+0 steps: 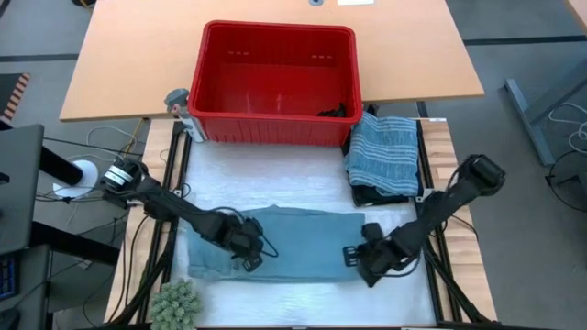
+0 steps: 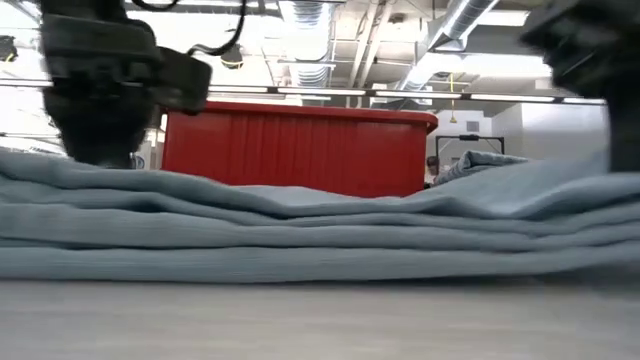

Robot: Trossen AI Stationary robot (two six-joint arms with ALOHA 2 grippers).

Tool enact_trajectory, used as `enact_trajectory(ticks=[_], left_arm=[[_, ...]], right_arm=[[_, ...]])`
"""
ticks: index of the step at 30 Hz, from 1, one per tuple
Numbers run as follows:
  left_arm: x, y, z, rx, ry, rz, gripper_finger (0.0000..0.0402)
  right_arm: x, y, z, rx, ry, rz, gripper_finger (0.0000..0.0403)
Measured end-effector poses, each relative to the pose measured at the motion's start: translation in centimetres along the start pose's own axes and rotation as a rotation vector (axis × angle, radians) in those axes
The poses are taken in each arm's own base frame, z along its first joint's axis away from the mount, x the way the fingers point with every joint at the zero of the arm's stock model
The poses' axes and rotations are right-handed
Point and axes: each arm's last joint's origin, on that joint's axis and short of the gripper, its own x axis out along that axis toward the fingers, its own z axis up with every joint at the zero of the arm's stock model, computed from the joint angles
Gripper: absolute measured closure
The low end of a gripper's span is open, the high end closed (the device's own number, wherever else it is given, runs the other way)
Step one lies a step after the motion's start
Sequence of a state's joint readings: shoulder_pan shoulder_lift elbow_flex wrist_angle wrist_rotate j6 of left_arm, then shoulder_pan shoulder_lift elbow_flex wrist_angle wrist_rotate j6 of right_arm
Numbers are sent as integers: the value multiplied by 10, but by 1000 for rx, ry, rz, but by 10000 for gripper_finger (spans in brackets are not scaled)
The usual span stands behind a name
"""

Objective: Fold Laundry from Bin
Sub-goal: Fold the light blue pants

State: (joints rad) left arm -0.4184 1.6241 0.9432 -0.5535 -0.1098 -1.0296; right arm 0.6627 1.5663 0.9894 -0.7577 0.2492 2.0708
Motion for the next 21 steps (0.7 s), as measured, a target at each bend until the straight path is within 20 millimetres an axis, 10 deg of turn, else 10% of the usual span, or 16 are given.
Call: enact_trajectory(ticks=[8,16,21], left_arm=[[-1,3,46,-19,-148,-176,401],[-72,-28,91,321,-559,-624,401],[-32,-30,95,432,-517,-567,401]], right_arm=[[-49,-21,11,10,-16,57,365],[-54,-23,18,-6,-32,50,365],[-54,-21,19,-10,-33,55,365]])
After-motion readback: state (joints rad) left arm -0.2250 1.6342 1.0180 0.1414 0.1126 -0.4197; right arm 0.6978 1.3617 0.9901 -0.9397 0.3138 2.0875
